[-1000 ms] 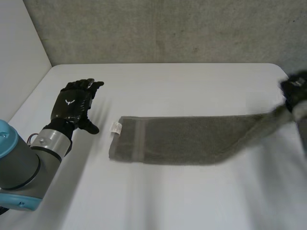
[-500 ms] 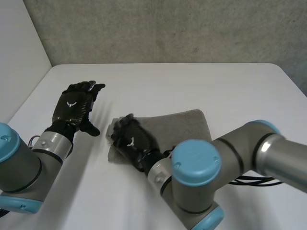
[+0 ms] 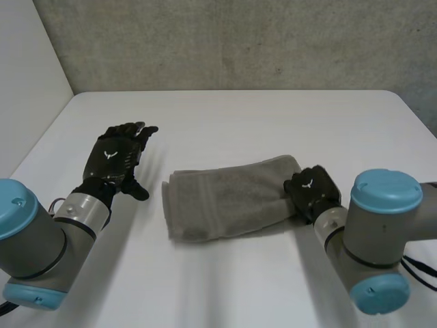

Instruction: Fold the towel.

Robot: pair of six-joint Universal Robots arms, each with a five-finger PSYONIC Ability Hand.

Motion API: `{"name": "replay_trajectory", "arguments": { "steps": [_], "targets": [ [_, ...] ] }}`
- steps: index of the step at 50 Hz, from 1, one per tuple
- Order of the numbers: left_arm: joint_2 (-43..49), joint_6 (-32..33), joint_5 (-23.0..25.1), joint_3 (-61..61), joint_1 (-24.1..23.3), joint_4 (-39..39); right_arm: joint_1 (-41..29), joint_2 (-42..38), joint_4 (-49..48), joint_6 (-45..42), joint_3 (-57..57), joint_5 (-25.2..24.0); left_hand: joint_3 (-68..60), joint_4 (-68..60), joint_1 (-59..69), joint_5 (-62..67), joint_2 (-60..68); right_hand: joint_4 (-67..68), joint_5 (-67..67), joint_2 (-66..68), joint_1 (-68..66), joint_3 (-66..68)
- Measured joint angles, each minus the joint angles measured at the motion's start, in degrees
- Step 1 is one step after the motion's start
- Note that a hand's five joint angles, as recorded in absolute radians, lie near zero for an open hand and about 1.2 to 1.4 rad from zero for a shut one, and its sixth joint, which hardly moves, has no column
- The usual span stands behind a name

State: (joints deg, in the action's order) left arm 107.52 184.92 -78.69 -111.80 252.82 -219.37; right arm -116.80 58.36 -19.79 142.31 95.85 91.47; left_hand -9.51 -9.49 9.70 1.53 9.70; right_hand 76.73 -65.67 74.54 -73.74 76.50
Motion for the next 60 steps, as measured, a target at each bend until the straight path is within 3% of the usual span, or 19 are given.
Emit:
{"name": "replay_trajectory", "arguments": {
  "steps": [5, 9, 14, 20, 22, 26, 28, 30, 38, 41, 45, 49, 56, 60],
  "targets": [
    [-0.4, 0.0, -0.1, 0.0, 0.1, 0.0, -4.8, -1.2, -0.7, -9.9, -5.7, 2.8, 0.0, 0.0, 0.0, 0.0, 0.0, 0.0, -0.1, 0.0, -0.5, 0.0],
    [-0.9, -0.1, -0.2, 0.0, 0.5, 0.0, -13.2, -3.5, -1.6, -18.0, -11.3, 2.5, 0.0, 0.0, 0.0, 0.0, 0.0, 0.0, -0.3, 0.0, -0.6, 0.0],
    [-1.9, -0.4, -0.9, 0.1, 1.1, 0.0, -22.9, -7.9, -1.9, -25.7, -15.6, -3.8, 0.0, 0.0, 0.0, 0.0, 0.0, 0.0, -0.3, 0.0, -0.6, 0.0],
    [-2.7, -0.8, -2.8, 0.1, 2.0, 0.0, -28.3, -11.5, -2.0, -32.2, -15.3, -12.4, 0.0, 0.0, 0.0, 0.0, 0.0, 0.0, -0.3, 0.0, -0.6, 0.0],
    [-2.9, -0.8, -3.6, 0.1, 2.3, 0.0, -28.8, -11.8, -2.2, -33.4, -14.3, -14.2, 0.0, 0.0, 0.0, 0.0, 0.0, -7.7, 7.4, -6.9, 6.0, -7.6],
    [-3.2, -0.9, -4.8, 0.1, 2.8, 0.0, -28.3, -10.2, -4.3, -32.9, -11.2, -16.0, 0.0, 0.0, 0.0, 0.0, 0.0, -40.2, 40.0, -38.7, 37.8, -40.2],
    [-3.4, -1.0, -5.3, 0.1, 2.9, -0.1, -27.1, -8.1, -7.0, -30.4, -9.0, -15.9, 0.0, 0.0, 0.0, 0.0, 0.0, -57.2, 57.3, -55.4, 54.9, -57.1],
    [-3.4, -1.0, -5.5, 0.1, 3.0, -0.1, -25.7, -6.0, -9.7, -27.2, -7.1, -15.2, 0.0, 0.0, 0.0, 0.0, 0.0, -61.9, 62.0, -60.4, 59.3, -62.2],
    [-3.5, -1.0, -5.6, 0.1, 2.6, 0.0, -19.1, 1.5, -15.9, -12.3, -2.2, -8.0, 0.0, 0.0, 0.0, 0.0, 0.0, -62.0, 62.0, -60.7, 60.6, -62.4],
    [-3.7, -1.2, -5.6, 0.3, 2.0, 0.1, -15.5, 4.1, -14.0, -5.1, -1.8, -3.2, 0.0, 0.0, 0.0, 0.0, 0.0, -62.0, 62.0, -60.7, 60.6, -62.4],
    [-3.9, -2.5, -5.5, 1.1, 0.5, 0.8, -11.8, 5.6, -8.9, 3.0, -2.6, -0.8, -0.7, -0.6, 0.3, 0.0, 0.0, -62.0, 62.0, -60.7, 60.6, -62.4],
    [-3.9, -4.8, -5.5, 2.5, -1.4, 2.2, -9.2, 5.9, -3.6, 10.7, -4.5, -1.6, -1.1, -1.1, 0.8, 0.0, 0.9, -62.0, 62.0, -60.7, 60.6, -62.4],
    [-1.5, -9.9, -5.5, 7.5, -6.1, 9.9, -6.0, 4.0, 7.7, 27.9, -11.1, -10.3, -1.1, -1.1, 0.8, 0.0, 0.9, -62.0, 62.0, -60.7, 60.6, -62.4],
    [0.5, -10.7, -5.7, 10.1, -8.3, 12.8, -5.4, 3.4, 10.6, 32.0, -12.5, -13.8, -1.1, -1.1, 0.8, 0.0, 0.9, -62.0, 62.0, -60.7, 60.6, -62.4]
  ]
}}
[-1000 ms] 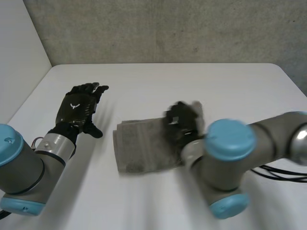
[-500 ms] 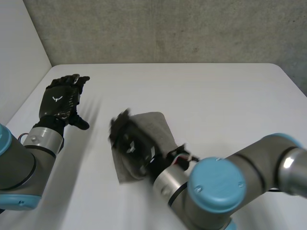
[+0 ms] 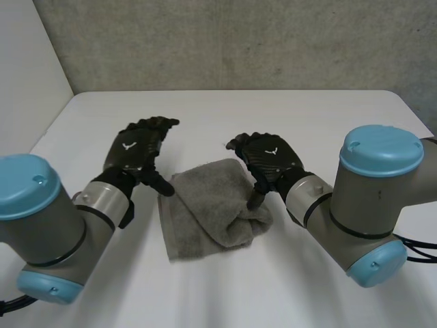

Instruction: Fold the towel.

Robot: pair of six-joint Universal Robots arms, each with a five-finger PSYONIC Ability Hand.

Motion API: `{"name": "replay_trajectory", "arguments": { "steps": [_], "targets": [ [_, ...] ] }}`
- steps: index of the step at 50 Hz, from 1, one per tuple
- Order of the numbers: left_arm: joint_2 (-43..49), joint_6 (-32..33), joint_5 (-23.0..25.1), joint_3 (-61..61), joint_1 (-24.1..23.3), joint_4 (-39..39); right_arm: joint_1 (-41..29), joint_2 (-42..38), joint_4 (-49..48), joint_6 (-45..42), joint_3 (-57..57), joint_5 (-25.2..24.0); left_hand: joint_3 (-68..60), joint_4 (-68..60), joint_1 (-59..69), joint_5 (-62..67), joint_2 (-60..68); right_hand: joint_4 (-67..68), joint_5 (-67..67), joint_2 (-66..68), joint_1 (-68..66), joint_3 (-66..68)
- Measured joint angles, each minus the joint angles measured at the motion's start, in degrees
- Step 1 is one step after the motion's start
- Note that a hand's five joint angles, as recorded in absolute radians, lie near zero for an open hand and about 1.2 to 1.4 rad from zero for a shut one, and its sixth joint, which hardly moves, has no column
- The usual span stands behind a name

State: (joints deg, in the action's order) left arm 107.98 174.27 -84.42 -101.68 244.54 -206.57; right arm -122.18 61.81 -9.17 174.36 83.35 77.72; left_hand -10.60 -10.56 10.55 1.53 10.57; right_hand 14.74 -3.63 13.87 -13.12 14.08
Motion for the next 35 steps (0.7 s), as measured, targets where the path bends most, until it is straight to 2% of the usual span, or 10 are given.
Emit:
{"name": "replay_trajectory", "arguments": {
  "steps": [7, 12, 16, 24, 31, 34, 35],
  "targets": [
    [1.7, -0.3, -0.2, 2.7, -1.7, 1.3, 0.4, 0.6, 1.0, 0.9, 0.7, -0.9, 0.0, 0.0, 0.0, 0.0, 0.0, 0.3, -1.5, 0.9, -1.9, 0.8],
    [2.2, -1.0, -0.3, 4.0, -2.6, 1.5, 0.9, 2.7, 0.8, 0.1, 2.6, -0.4, 0.0, 0.0, 0.1, 0.0, 0.0, 11.5, -13.3, 12.3, -12.9, 12.1],
    [2.2, -1.4, -0.7, 4.4, -3.1, 1.7, 1.2, 5.1, 0.7, -1.3, 5.0, -0.7, 0.0, 0.0, 0.1, 0.0, 0.0, 12.4, -14.1, 13.0, -13.8, 13.0],
    [1.0, -1.9, -1.3, 4.4, -1.2, 1.8, -0.6, 8.4, -0.1, -10.1, 11.8, -1.6, 0.5, 0.4, -0.3, 0.0, -0.4, 12.3, -13.6, 13.0, -13.8, 13.0],
    [-0.2, -3.1, -1.1, 3.7, 1.4, 2.2, -4.6, 6.4, -3.0, -18.8, 14.3, -2.2, 0.9, 0.9, -0.7, 0.0, -0.8, 12.7, -14.5, 13.4, -14.5, 13.5],
    [-0.7, -3.9, -0.9, 3.5, 1.7, 2.6, -5.5, 4.5, -4.3, -20.1, 13.9, -2.2, 0.9, 0.9, -0.7, 0.0, -0.8, 19.3, -21.3, 21.1, -21.8, 20.2],
    [-0.9, -4.2, -0.9, 3.5, 1.8, 2.8, -5.8, 3.5, -5.1, -20.4, 13.4, -2.1, 0.9, 0.9, -0.7, 0.0, -0.8, 26.1, -27.2, 27.3, -27.9, 26.9]
  ]
}}
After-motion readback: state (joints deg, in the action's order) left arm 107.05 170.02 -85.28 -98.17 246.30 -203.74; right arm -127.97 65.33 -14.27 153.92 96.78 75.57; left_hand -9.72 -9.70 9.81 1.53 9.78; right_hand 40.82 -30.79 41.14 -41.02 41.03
